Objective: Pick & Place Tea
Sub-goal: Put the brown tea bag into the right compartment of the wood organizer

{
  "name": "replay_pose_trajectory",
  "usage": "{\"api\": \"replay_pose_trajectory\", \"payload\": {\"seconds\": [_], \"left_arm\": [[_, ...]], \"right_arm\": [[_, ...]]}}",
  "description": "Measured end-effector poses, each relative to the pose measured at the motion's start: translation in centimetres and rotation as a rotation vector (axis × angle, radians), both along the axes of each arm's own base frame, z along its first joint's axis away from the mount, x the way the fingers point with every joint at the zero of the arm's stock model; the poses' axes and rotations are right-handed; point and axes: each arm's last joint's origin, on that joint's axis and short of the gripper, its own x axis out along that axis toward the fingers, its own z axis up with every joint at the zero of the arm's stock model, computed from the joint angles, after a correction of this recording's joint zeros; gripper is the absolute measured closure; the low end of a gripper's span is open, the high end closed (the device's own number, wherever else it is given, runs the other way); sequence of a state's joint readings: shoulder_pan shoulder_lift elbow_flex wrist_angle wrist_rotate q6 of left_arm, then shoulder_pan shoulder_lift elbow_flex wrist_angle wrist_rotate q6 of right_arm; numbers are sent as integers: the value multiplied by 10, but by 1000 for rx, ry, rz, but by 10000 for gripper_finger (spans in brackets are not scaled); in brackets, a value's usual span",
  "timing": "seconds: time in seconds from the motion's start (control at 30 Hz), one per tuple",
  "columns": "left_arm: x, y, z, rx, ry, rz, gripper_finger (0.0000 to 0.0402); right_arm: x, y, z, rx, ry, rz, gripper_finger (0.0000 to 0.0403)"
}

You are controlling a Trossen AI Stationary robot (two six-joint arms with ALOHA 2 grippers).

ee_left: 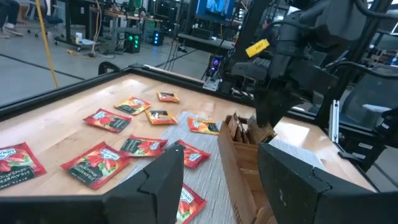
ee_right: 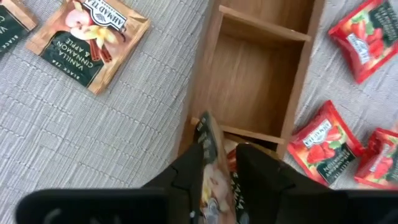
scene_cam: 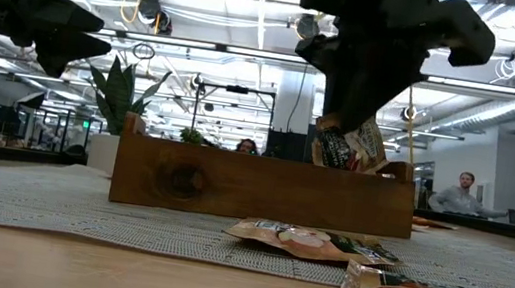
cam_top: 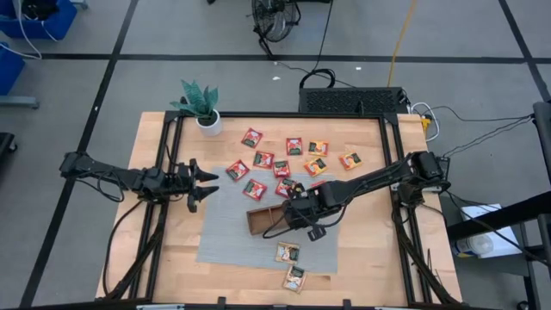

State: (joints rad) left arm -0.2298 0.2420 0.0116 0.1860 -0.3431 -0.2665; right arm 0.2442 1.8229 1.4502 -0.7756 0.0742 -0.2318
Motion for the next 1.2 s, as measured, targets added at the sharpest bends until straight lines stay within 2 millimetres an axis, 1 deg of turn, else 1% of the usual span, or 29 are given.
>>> {"api": "replay_pose_trajectory", "payload": {"seconds": [0.27, 0.47, 0.57, 0.7, 0.77, 0.87, 0.97, 1.07, 1.2], "left_arm": [[0, 0, 0, 0, 0, -1, 197], [0, 0, 0, 1, 1, -1, 197], [0, 0, 0, 0, 1, -1, 197], [0, 0, 0, 1, 1, -1, 197], [0, 0, 0, 0, 1, -1, 197], [0, 0, 0, 0, 1, -1, 197], [0, 0, 0, 0, 2, -1, 197], [0, 0, 0, 1, 1, -1, 197], [0, 0, 0, 0, 1, -1, 197]], "right_arm": [[-2, -1, 5, 3, -8, -3, 397], [-2, 1, 5, 15, -14, -30, 402], [-5, 3, 10, 28, -30, -46, 402], [-12, 9, 25, 58, -76, -81, 403], [-17, 14, 35, 53, -132, -111, 403], [-30, 20, 41, 22, -243, -181, 403], [-51, 22, 36, 7, -372, -257, 403], [-74, 24, 21, 51, -563, -313, 403], [-102, 25, -10, 155, -811, -347, 403]]}}
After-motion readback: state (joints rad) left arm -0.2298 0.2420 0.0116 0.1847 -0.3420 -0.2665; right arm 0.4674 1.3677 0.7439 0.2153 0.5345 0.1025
